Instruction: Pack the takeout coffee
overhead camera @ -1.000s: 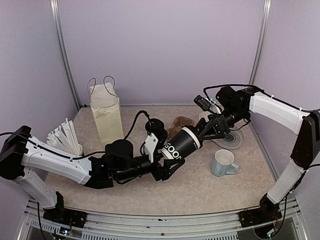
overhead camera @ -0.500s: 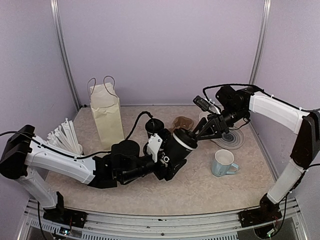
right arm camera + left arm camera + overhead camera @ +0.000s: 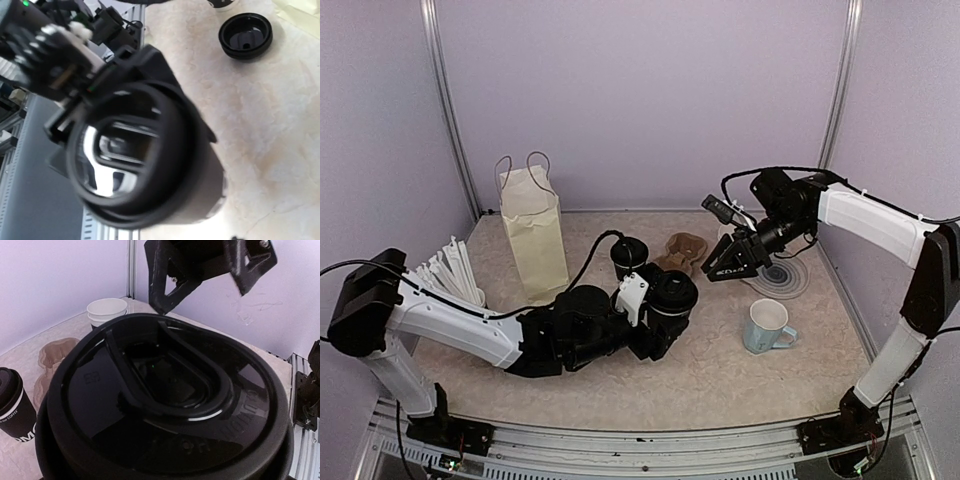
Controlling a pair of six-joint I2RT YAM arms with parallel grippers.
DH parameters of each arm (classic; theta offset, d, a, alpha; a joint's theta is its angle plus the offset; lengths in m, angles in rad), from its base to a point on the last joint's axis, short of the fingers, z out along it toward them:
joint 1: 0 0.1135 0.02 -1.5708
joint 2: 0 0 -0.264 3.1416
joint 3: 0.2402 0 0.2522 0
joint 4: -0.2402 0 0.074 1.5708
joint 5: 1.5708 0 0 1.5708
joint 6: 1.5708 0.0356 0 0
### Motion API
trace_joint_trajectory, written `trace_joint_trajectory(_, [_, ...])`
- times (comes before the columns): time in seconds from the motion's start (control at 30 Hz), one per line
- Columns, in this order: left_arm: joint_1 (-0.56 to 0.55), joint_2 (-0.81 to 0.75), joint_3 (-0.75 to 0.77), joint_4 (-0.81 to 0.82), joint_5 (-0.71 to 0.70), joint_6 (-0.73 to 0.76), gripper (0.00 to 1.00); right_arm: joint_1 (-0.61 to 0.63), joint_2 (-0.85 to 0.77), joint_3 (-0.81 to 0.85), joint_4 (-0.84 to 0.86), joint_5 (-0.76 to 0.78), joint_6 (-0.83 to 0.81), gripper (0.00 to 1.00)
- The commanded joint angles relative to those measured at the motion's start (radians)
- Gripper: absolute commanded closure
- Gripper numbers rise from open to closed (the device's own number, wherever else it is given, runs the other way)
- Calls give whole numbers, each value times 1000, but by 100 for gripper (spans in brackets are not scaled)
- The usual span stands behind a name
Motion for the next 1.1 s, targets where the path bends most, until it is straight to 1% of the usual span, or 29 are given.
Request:
trace_joint_trajectory(0.0, [25, 82, -29, 120, 8, 2, 20, 0, 19, -3, 27, 62, 15, 39])
trace_joint_trajectory(0.07, [26, 120, -20, 169, 7, 15, 20, -5, 16, -8, 37, 100, 22, 38])
trace_joint_trajectory(0.17, [29, 196, 42, 200, 10, 32, 20, -24, 4, -23, 65, 167, 30, 35])
trace_joint_trajectory(0.3, [37, 315, 121, 230, 7, 55, 21, -34, -41, -101, 167, 364, 60, 34])
trace_joint_trajectory(0.37, [43, 364, 137, 256, 28, 47, 20, -34, -65, -141, 205, 439, 64, 33])
trace_joint_trajectory(0.43, [48, 388, 152, 252, 41, 36, 18, -34, -74, -169, 218, 478, 58, 32])
trace_joint_trajectory(0.5, [52, 405, 165, 238, 56, 31, 16, -34, -79, -195, 230, 493, 48, 30])
trace_joint_trajectory(0.63, [62, 427, 182, 210, 75, 16, 14, -21, -53, -205, 233, 464, 33, 21])
trace_joint_trajectory(0.67, [63, 428, 182, 208, 74, 14, 13, -12, -42, -200, 229, 456, 28, 17])
trace_joint_trajectory(0.77, [65, 431, 177, 212, 73, 9, 10, 17, -24, -192, 241, 445, 26, 1])
trace_joint_trajectory(0.97, [63, 431, 170, 212, 82, 6, 9, 71, 22, -149, 250, 468, 36, 1])
trace_joint_trajectory(1.07, [50, 410, 160, 195, 66, 31, 8, 96, 31, -134, 246, 472, 30, 1])
